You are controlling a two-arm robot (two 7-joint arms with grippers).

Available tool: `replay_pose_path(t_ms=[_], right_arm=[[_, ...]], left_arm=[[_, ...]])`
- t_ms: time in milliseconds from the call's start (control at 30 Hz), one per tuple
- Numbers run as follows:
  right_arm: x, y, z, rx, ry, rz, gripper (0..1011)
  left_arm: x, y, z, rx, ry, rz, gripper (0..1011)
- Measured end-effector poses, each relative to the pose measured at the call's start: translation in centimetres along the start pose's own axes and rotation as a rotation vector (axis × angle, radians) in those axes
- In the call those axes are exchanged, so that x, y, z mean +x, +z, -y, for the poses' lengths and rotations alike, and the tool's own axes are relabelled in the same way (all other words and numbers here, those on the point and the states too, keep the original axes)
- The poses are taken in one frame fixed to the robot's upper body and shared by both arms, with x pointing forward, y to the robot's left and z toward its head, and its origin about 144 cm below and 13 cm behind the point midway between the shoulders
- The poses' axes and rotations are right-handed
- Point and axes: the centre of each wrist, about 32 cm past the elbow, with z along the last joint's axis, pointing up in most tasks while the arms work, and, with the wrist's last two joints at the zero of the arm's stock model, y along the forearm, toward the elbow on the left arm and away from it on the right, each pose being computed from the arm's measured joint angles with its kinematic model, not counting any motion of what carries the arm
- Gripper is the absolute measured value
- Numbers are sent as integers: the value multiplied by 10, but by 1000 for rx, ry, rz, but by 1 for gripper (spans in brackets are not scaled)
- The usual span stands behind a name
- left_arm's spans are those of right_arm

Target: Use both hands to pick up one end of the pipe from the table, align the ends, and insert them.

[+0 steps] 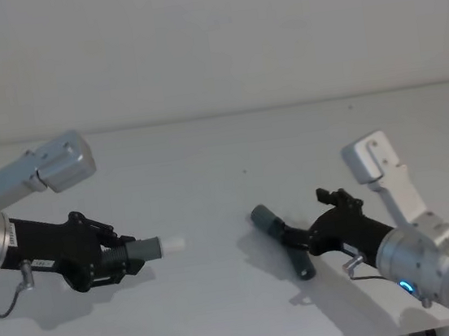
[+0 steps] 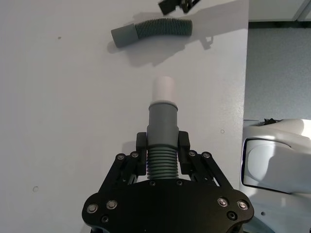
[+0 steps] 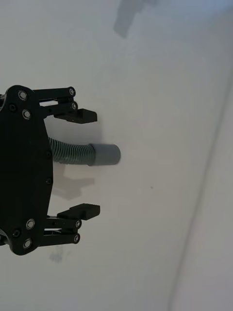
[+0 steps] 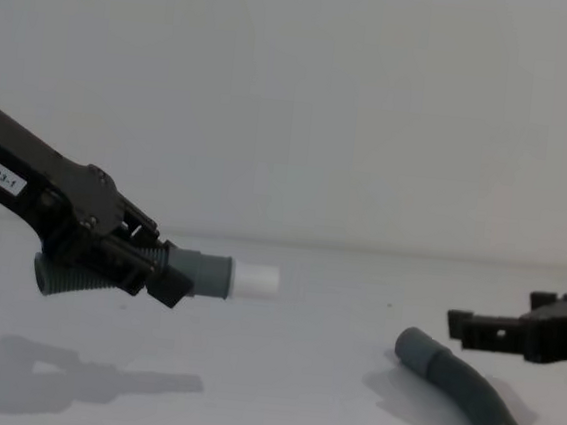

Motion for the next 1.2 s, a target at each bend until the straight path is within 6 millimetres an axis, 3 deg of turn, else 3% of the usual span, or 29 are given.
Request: replay_pose_path(t_ms=[433, 833, 1200], right_arm=[[7, 5, -27, -127, 28, 31, 1004], [11, 3, -40, -200, -9, 15, 1005], [13, 3, -45, -232, -13, 8, 759]], left_arm=[[0, 0, 0, -1, 0, 0, 335], [0, 0, 0, -1, -1, 1, 335], [0, 0, 0, -1, -1, 1, 335]])
